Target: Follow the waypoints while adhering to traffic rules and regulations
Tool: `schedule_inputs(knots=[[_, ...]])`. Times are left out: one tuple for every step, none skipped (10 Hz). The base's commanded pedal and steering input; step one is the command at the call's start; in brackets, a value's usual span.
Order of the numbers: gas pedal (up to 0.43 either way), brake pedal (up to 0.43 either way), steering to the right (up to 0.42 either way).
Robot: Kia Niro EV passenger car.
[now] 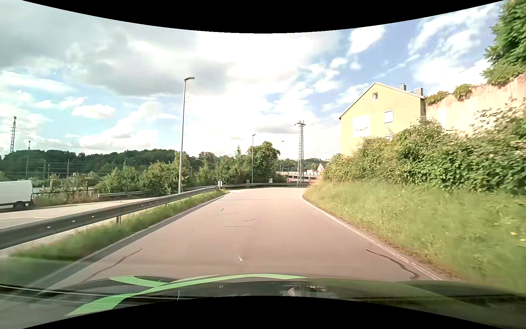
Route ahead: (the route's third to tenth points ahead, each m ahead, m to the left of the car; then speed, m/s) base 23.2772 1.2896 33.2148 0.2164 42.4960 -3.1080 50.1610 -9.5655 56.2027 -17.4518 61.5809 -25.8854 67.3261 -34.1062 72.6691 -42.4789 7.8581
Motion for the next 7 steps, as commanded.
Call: schedule_inputs(knots=[[0.138,0.0,-0.016],[0.138,0.0,-0.01],[0.138,0.0,-0.007],[0.138,0.0,-0.007],[0.138,0.0,-0.005],[0.138,0.0,-0.003],[0.138,0.0,-0.002]])
